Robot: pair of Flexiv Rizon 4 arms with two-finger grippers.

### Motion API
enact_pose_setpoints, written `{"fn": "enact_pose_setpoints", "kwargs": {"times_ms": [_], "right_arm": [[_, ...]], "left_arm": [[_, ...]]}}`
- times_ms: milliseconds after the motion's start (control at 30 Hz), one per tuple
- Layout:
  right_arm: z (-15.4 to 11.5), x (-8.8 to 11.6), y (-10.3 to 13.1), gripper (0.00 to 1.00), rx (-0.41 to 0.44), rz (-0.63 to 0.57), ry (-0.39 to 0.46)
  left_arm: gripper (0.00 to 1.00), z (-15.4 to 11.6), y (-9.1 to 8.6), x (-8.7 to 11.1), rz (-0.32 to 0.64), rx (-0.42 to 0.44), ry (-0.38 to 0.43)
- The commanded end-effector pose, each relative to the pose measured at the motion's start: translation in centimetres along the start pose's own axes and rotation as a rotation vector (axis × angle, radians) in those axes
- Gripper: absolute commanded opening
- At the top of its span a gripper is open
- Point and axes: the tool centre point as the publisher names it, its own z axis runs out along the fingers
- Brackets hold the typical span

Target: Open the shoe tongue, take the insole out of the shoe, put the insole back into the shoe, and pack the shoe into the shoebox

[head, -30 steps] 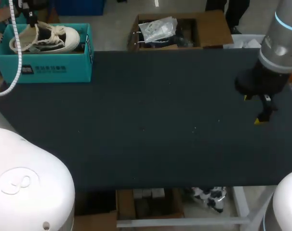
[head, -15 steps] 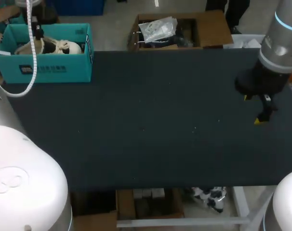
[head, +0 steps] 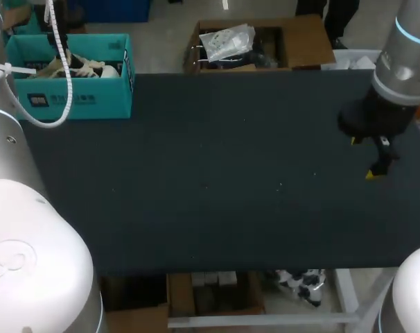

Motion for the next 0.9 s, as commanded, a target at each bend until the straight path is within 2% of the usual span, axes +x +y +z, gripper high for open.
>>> {"fn": "enact_pose_setpoints", "kwargs": {"times_ms": [33, 433, 600, 900], "right_arm": [[0.0, 0.0, -0.1, 1.0, -0.001, -0.001, 0.0], [0.0, 0.0, -0.1, 1.0, -0.001, -0.001, 0.0], [0.0, 0.0, -0.1, 1.0, -0.001, -0.001, 0.0], [0.0, 0.0, -0.1, 1.0, -0.001, -0.001, 0.0]], "left_arm": [[1.0, -3.3, -0.7, 1.4, 0.006, -0.004, 0.01], [1.0, -9.3, -4.5, 7.6, 0.049, -0.019, -0.034], [1.0, -10.0, -5.1, 10.3, 0.024, -0.013, -0.076], [1.0, -10.3, -5.8, 13.1, -0.019, -0.004, -0.096]]}}
